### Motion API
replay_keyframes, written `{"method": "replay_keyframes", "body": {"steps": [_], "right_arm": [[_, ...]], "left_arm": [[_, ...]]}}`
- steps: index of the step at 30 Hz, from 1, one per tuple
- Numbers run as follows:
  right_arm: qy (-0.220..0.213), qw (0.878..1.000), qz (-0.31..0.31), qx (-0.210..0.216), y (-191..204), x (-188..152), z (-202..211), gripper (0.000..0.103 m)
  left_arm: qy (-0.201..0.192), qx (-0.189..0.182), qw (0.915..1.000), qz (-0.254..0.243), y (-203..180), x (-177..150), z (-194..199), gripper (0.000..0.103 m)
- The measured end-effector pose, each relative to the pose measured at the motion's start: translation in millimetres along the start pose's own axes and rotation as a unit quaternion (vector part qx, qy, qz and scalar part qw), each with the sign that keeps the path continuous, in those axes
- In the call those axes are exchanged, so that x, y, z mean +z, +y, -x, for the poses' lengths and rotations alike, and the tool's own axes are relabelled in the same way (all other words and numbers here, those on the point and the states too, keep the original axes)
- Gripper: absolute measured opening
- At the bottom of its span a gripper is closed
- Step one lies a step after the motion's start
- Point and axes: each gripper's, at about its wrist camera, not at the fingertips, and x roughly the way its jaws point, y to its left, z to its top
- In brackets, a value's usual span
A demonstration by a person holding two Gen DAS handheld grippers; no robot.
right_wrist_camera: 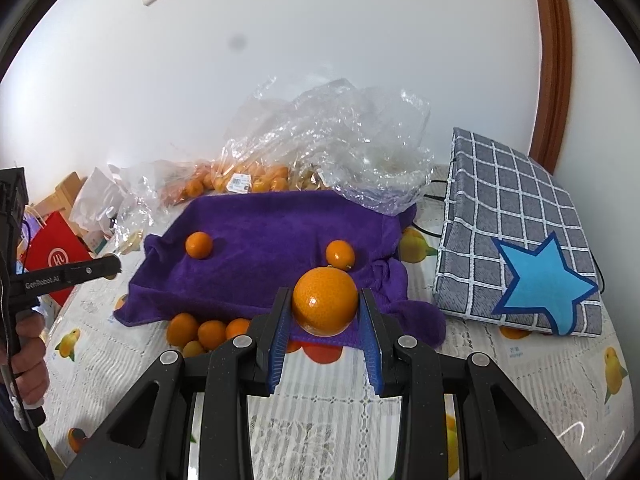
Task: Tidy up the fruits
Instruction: 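Carry the greenish fruit and the orange onto the purple towel, then open both tools to release the fruits on the towel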
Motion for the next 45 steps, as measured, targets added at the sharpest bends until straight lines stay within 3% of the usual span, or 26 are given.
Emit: {"method": "replay_keyframes", "body": {"steps": [7, 21, 38, 41, 45], "right_arm": [[0.021, 1.000, -0.001, -0.004, -6.4, 7.8, -35.8, 0.033], [0.070, 0.998, 0.001, 0.001, -12.9, 14.6, -103.8, 0.033], [0.094, 0.995, 0.015, -0.002, -11.5, 6.5, -126.1, 0.033], [0.090, 0.996, 0.013, -0.002, -11.2, 6.9, -120.1, 0.038], [0.066, 0.997, 0.024, -0.014, -2.4, 10.6, -103.2, 0.054]], "left_arm": [[0.008, 0.004, 0.9998, 0.015, 18.4, 11.9, -19.8, 0.025], [0.041, 0.000, 0.9991, 0.013, 15.1, 30.0, -76.3, 0.025], [0.069, 0.037, 0.9966, -0.026, -3.9, 22.8, -111.6, 0.025], [0.070, 0.041, 0.9963, -0.028, -4.2, 20.8, -107.7, 0.026], [0.052, 0.030, 0.9981, -0.015, -2.2, 19.3, -87.5, 0.031]]}}
